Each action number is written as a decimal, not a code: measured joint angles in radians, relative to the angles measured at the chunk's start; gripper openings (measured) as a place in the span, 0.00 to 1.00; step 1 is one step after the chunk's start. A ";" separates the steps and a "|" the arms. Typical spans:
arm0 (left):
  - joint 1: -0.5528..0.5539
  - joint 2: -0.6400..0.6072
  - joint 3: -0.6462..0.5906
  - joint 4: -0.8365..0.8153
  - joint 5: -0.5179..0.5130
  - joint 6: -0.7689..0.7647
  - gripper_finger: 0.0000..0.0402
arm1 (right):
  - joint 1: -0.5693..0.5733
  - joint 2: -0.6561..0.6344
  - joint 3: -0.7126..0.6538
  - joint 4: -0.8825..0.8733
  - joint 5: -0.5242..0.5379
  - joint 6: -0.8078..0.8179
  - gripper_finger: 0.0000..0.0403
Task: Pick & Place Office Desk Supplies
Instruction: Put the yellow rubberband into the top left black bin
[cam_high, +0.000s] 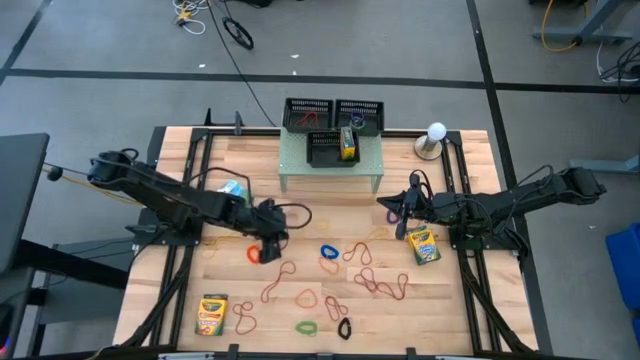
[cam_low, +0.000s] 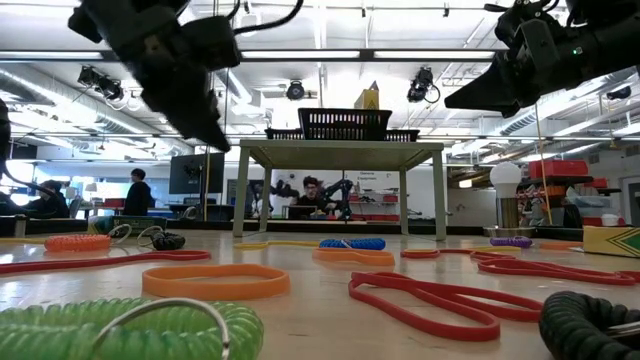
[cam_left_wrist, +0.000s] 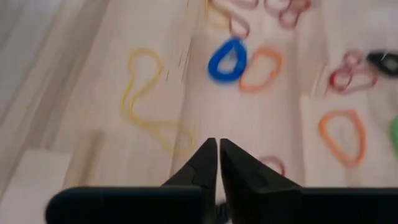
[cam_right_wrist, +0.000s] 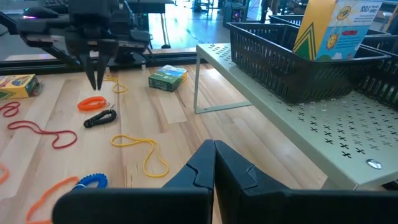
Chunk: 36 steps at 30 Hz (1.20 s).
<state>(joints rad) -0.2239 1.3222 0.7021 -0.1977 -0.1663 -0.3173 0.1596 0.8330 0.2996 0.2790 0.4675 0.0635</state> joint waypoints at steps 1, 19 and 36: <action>-0.005 0.005 0.000 -0.017 -0.014 -0.009 0.10 | 0.000 0.000 0.000 0.000 0.000 0.000 0.02; 0.063 0.216 0.000 0.043 -0.083 -0.061 0.56 | 0.000 0.000 0.000 -0.005 0.000 0.000 0.02; 0.134 0.351 0.000 0.209 -0.063 0.008 0.61 | 0.000 0.000 0.000 -0.006 0.000 0.000 0.02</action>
<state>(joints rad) -0.0898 1.6733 0.7021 0.0113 -0.2295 -0.3097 0.1597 0.8326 0.2993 0.2733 0.4675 0.0635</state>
